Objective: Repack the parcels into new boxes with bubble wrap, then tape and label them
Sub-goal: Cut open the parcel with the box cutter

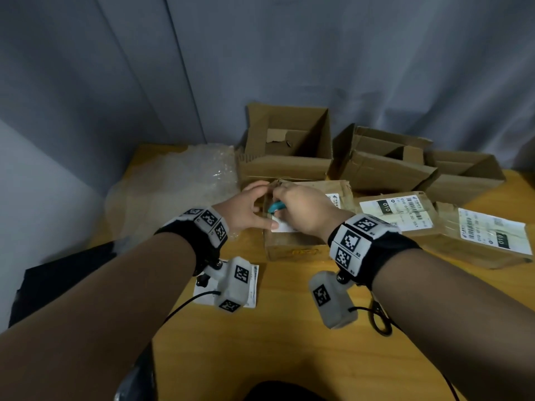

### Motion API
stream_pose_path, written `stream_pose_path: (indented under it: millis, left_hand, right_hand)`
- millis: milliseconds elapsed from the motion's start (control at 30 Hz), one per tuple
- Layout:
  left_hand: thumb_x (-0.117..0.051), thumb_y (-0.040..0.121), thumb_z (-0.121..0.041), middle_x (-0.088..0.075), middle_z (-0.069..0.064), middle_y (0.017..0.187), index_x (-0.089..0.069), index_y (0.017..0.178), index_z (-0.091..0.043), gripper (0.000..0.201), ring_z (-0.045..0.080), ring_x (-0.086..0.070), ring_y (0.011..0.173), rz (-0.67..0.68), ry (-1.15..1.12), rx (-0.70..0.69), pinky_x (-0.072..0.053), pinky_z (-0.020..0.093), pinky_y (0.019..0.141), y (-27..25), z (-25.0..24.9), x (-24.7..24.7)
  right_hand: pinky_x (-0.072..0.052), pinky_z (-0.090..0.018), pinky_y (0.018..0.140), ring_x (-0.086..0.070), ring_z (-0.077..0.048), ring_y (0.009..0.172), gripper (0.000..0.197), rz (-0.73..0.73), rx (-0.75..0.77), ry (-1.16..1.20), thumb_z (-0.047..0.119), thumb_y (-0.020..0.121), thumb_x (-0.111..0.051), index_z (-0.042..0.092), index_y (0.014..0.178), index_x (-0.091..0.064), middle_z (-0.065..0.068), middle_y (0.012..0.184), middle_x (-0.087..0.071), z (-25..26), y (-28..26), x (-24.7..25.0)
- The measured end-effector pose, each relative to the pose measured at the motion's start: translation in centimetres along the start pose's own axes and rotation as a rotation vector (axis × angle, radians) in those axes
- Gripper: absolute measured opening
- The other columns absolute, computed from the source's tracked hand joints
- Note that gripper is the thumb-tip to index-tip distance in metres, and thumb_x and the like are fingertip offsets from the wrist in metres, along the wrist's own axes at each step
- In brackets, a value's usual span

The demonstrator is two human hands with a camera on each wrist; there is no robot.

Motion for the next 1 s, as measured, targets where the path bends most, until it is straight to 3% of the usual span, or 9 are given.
stream_pose_path:
  millis: [167, 367, 467, 667, 833, 1000]
  left_hand:
    - [-0.079, 0.075, -0.023, -0.013, -0.01, 0.153, -0.025, 0.148, -0.013, 0.091, 0.011, -0.039, 0.131, 0.011, -0.004, 0.003, -0.037, 0.032, 0.11, 0.1, 0.1, -0.1]
    - [-0.077, 0.076, -0.022, -0.01, -0.008, 0.155, -0.024, 0.148, -0.013, 0.09, 0.014, -0.038, 0.131, 0.003, 0.0, 0.001, -0.036, 0.03, 0.109, 0.0, -0.4, -0.5]
    - [-0.077, 0.076, -0.022, -0.012, -0.007, 0.154, -0.027, 0.147, -0.012, 0.087, 0.013, -0.037, 0.132, 0.003, 0.028, -0.01, -0.036, 0.028, 0.108, 0.0, -0.5, -0.4]
    - [-0.075, 0.079, -0.018, -0.008, -0.004, 0.155, -0.034, 0.144, -0.018, 0.077, 0.011, -0.033, 0.13, 0.006, 0.08, 0.014, -0.034, 0.019, 0.101, 0.0, -1.2, -0.4]
    - [-0.075, 0.079, -0.017, -0.006, -0.003, 0.156, -0.035, 0.143, -0.018, 0.076, 0.014, -0.034, 0.131, 0.006, 0.089, 0.019, -0.034, 0.02, 0.102, -0.2, -1.4, -0.4]
    - [-0.074, 0.08, -0.019, -0.005, -0.003, 0.156, -0.035, 0.143, -0.024, 0.074, 0.016, -0.029, 0.137, 0.026, 0.128, 0.012, -0.033, 0.028, 0.109, -0.3, -1.7, -0.5]
  right_hand:
    - [-0.047, -0.033, 0.091, -0.056, -0.022, 0.105, 0.03, 0.068, 0.013, 0.0, 0.016, 0.092, -0.055, 0.014, 0.121, -0.061, -0.006, 0.121, -0.056, 0.1, 0.9, -0.1]
    - [-0.049, -0.038, 0.089, -0.058, -0.021, 0.097, 0.024, 0.125, 0.009, 0.021, 0.013, 0.09, -0.057, 0.014, 0.112, -0.066, -0.005, 0.11, -0.059, -0.5, 0.7, 0.1]
    - [-0.048, -0.037, 0.091, -0.057, -0.022, 0.098, 0.027, 0.129, 0.005, 0.039, 0.013, 0.09, -0.056, 0.016, 0.116, -0.065, -0.004, 0.109, -0.059, -0.8, 0.5, 0.3]
    - [-0.043, -0.034, 0.098, -0.054, -0.023, 0.112, 0.034, 0.125, -0.005, -0.021, 0.017, 0.093, -0.056, 0.017, 0.127, -0.06, -0.004, 0.126, -0.056, -2.0, -0.4, 0.5]
    - [-0.044, -0.035, 0.097, -0.053, -0.023, 0.113, 0.036, 0.148, 0.002, -0.106, 0.018, 0.093, -0.055, 0.017, 0.129, -0.058, -0.005, 0.128, -0.054, -2.2, -0.3, 0.6]
    - [-0.046, -0.033, 0.092, -0.054, -0.022, 0.109, 0.038, 0.226, -0.088, -0.131, 0.021, 0.096, -0.053, 0.018, 0.134, -0.052, -0.006, 0.125, -0.053, -3.9, -1.4, 1.2]
Point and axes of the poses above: each hand's wrist, its own y-axis towards the middle knuckle, its own x-axis out of the back of the hand, z = x × y, the point moved 5 cm from there along y, towards the middle knuckle
